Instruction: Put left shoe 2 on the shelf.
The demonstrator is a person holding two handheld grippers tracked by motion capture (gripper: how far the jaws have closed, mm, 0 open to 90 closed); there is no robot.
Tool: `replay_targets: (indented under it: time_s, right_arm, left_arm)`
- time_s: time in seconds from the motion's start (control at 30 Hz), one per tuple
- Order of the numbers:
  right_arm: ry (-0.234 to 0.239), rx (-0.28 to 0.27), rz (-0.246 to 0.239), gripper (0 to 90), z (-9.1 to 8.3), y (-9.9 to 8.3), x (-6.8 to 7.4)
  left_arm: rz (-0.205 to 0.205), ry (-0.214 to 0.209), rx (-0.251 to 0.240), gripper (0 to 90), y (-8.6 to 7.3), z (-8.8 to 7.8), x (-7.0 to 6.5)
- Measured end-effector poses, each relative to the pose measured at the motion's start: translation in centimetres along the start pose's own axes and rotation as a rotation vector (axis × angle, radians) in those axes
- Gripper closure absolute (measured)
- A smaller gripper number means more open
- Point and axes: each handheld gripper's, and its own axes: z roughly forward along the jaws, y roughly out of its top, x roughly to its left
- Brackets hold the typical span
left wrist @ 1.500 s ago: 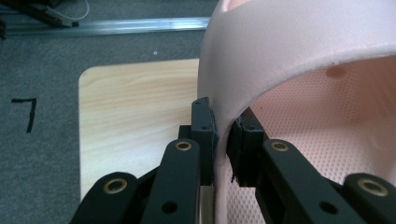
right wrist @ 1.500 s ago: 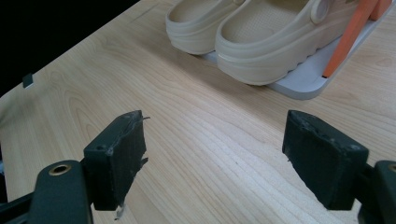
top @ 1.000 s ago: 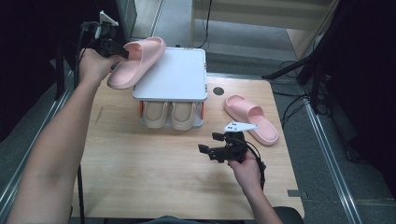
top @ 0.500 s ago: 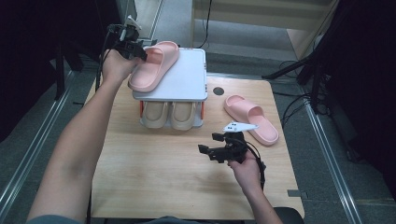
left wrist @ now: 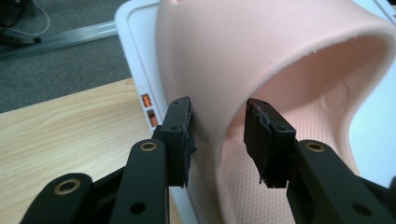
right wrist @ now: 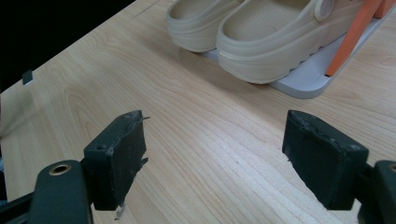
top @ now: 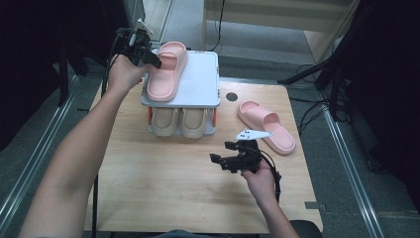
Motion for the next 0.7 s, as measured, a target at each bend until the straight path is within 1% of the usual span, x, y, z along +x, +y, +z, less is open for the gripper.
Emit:
replay_targets:
  time_s: [0.07, 0.1, 0.13, 0.17, 0.23, 0.3, 0.33, 0.43, 0.5, 0.53, 0.6, 0.7]
  right_arm:
    - [-0.001, 0.003, -0.001, 21.3, 0.0, 0.0, 0.0]
    - [-0.001, 0.002, 0.000, 21.3, 0.0, 0.0, 0.0]
    - [-0.001, 0.001, -0.001, 21.3, 0.0, 0.0, 0.0]
    - [-0.002, 0.000, 0.000, 21.3, 0.0, 0.0, 0.0]
    - [-0.004, -0.001, 0.002, 21.3, 0.0, 0.0, -0.1]
    - [-0.006, -0.004, 0.007, 21.3, -0.1, 0.0, -0.2]
    - [-0.008, -0.002, 0.008, 21.3, -0.1, 0.0, -0.3]
    - [-0.012, -0.014, 0.007, 21.3, -0.3, 0.0, -0.5]
    - [0.001, -0.033, 0.007, 21.1, -0.5, 0.1, -0.6]
    - [0.005, -0.037, 0.011, 21.0, -0.5, 0.1, -0.7]
    - [-0.008, -0.037, 0.028, 21.1, -0.5, 0.1, -1.0]
    - [-0.040, -0.036, 0.034, 21.3, -0.4, 0.2, -1.5]
  left_arm:
    - [0.001, -0.003, 0.000, 59.4, 0.0, 0.0, -0.1]
    - [-0.005, -0.018, -0.002, 58.1, -0.1, 0.0, -0.2]
    - [-0.003, -0.021, -0.003, 57.1, -0.2, 0.0, -0.3]
    - [0.009, -0.016, 0.001, 56.0, -0.2, -0.1, -0.3]
    - [0.008, -0.028, -0.007, 53.9, -0.3, -0.2, -0.2]
    - [0.007, -0.034, -0.020, 49.5, -0.5, -0.4, 0.0]
    - [0.002, -0.042, -0.033, 48.1, -0.6, -0.6, 0.0]
    - [0.010, -0.066, -0.056, 44.8, -1.2, -1.3, 0.3]
    - [0.020, -0.071, -0.058, 43.8, -1.6, -1.8, 0.5]
    - [0.020, -0.082, -0.065, 43.6, -2.0, -2.1, 0.6]
    - [0.024, -0.092, -0.066, 42.7, -2.5, -2.5, 0.9]
    - [0.035, -0.101, -0.068, 42.0, -3.2, -3.1, 1.1]
